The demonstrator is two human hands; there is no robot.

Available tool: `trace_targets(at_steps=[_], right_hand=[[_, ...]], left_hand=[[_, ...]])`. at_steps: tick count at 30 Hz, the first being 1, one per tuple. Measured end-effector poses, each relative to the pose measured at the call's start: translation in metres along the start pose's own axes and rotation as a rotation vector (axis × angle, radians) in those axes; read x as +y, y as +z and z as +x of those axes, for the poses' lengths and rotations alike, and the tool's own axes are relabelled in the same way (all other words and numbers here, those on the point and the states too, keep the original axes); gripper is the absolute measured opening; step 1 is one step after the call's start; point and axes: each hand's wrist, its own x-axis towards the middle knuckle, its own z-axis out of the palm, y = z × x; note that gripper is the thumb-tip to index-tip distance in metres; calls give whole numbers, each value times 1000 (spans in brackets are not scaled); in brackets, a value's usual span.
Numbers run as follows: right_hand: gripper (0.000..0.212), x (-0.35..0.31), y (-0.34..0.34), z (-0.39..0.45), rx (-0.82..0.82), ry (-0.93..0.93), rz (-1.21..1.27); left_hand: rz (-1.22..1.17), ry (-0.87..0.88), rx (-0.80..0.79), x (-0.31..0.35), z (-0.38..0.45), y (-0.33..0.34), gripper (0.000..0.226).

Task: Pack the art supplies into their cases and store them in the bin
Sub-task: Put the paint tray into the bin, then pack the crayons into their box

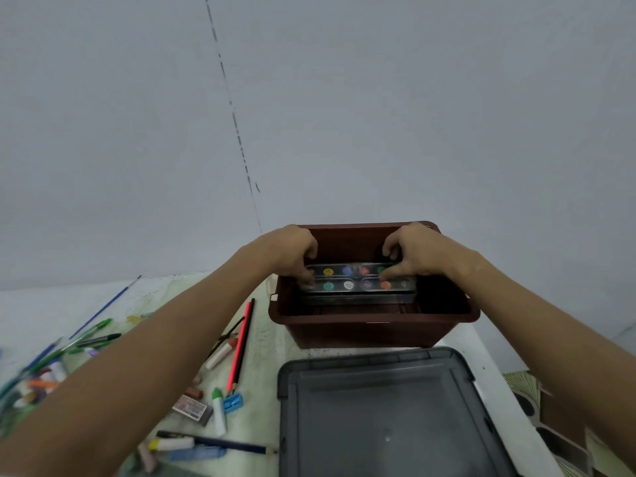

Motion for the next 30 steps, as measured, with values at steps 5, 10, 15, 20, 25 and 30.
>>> trace_targets(at_steps=[5, 10, 15, 20, 25, 30], right_hand=[[21, -63, -2, -1, 114, -110, 280], [14, -180, 17, 9, 152, -362, 386], [14, -307, 62, 29, 55, -551, 427], [15, -422, 114, 43, -47, -637, 478], [11, -527, 160, 68, -114, -556, 571], [15, -612, 200, 91, -94, -495, 532]], left_hand=[[-300, -86, 249, -33, -68, 1, 35], [-429, -281, 291, -78, -169, 25, 30], [-516, -492, 283, -145, -274, 63, 29], [-515, -628, 324, -223, -371, 97, 29], [-495, -700, 346, -308, -450, 113, 16], [-450, -829, 359, -388, -511, 137, 26]])
